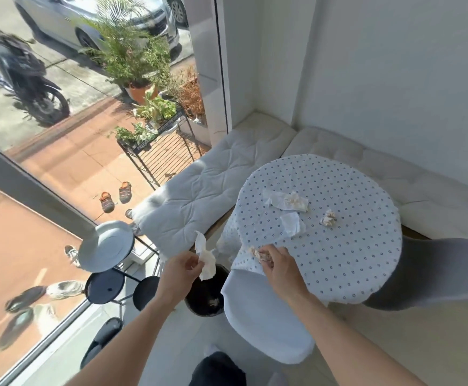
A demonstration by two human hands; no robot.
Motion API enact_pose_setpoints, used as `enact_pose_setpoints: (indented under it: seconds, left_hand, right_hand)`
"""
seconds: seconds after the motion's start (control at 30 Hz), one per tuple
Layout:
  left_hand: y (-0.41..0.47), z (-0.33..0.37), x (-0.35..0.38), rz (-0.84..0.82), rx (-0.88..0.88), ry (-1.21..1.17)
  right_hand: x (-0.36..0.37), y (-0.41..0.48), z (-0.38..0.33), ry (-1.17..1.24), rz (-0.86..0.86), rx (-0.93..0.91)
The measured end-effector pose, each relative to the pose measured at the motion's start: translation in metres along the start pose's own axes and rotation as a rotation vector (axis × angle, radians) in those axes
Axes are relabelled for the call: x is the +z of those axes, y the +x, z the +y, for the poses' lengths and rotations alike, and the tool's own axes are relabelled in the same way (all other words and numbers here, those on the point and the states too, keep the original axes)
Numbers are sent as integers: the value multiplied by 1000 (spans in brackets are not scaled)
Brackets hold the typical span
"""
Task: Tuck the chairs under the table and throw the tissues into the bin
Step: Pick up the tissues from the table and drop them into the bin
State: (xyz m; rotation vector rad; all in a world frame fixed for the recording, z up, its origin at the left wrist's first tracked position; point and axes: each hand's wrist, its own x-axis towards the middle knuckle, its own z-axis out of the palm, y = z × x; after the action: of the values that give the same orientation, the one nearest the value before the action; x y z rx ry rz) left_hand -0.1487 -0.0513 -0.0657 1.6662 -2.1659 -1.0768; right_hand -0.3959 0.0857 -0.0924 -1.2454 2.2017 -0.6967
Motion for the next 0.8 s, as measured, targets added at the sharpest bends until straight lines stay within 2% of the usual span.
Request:
enact_pose_setpoints:
  seconds: [0.23,0.43,0.67,0.8]
  left_hand:
    - [17,-67,-42,-4,-67,-13]
    - [54,-137,-65,-125,-157,-46]
    - [93,-191,-68,-269,-182,-37]
    - [108,-217,-49,-303,-257,-59]
  right_hand:
    - [59,22,-49,-5,-94,-12]
    - [130,45,-78,-4,-159,98]
    - [199,60,-91,8,-219,198]
    - [228,70,-86,13,-265,268]
